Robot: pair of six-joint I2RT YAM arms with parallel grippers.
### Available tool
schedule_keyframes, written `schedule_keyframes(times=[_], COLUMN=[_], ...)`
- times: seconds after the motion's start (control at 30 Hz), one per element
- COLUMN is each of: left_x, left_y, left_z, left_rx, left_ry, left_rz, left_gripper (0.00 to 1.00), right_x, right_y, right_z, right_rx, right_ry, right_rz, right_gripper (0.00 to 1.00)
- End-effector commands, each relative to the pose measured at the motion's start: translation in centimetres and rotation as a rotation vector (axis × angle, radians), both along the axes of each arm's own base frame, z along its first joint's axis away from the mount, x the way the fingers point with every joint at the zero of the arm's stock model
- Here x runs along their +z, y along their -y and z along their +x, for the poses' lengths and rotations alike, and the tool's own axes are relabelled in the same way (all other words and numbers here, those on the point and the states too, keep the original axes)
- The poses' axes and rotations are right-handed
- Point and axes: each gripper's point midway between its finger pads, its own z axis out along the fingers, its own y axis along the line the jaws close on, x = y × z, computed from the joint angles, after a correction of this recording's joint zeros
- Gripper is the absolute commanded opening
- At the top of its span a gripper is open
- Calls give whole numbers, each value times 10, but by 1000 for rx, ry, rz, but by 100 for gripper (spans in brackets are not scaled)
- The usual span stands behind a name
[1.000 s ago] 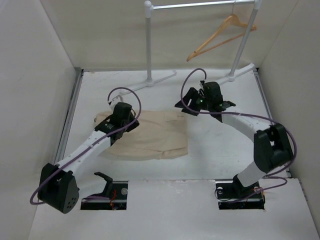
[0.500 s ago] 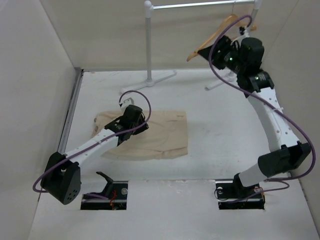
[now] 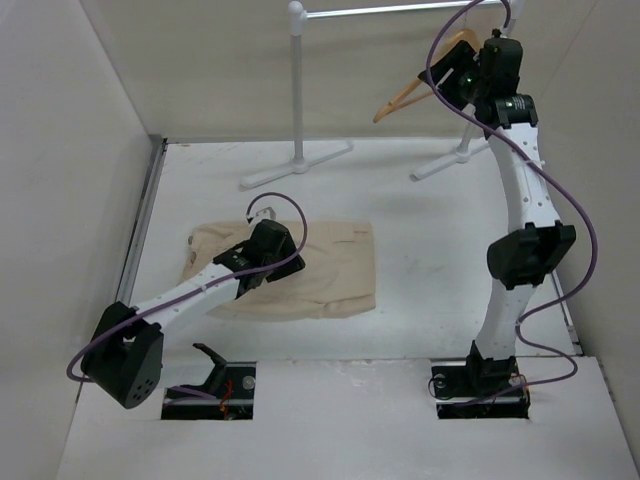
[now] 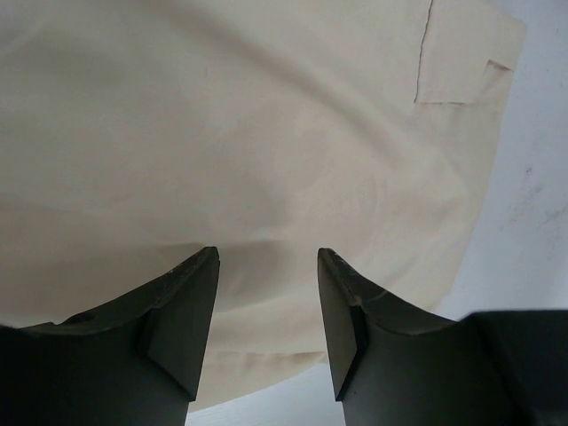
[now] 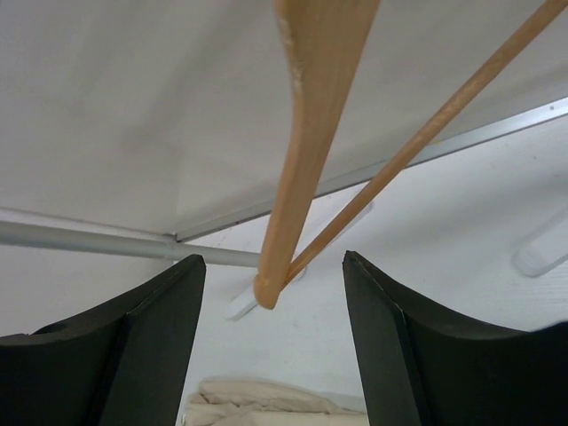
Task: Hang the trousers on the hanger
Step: Pick up the hanger from the clothesline.
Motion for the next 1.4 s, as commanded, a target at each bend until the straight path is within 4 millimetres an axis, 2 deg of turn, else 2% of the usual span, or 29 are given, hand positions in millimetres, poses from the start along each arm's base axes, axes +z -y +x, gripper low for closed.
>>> schedule_keyframes(times=[0.0,0.13,0.43,0.6,0.73,0.87,1.0,1.17,1.23,1.37], left_x=[8,9,3,1,-1,-1,-1,1,1,6], left_y=[10,15,11,11,12,11,10,10,10,9], left_z=[2,5,6,5,4,4,4,4,5,9], left_rx=[-26,-36,-29,-31,-36,-33,-31,-29,-27,-18], left_ry=[28,25,3,-4,-13,-13,-15,-12,-10,1], left_rz=[-49,-57,-53,-50,-49,-50,-49,-51,-49,-52], left_gripper=[46,46,46,46,45,45,45,45,45,45], right_x=[27,12,-22,-15,-22,-34,-35,-33,-35,-24], right_y=[0,-12,-36,-58,-65,-70,-73,-71,-71,-75], right_z=[-3,10,36,39,43,47,50,54,54,48], right_rx=[22,69,115,178,191,190,192,171,175,191], right_ry=[58,46,9,65,62,42,50,63,60,88], right_rz=[11,31,81,99,102,101,104,102,102,85], right_gripper=[69,69,70,68,65,60,50,60,54,30])
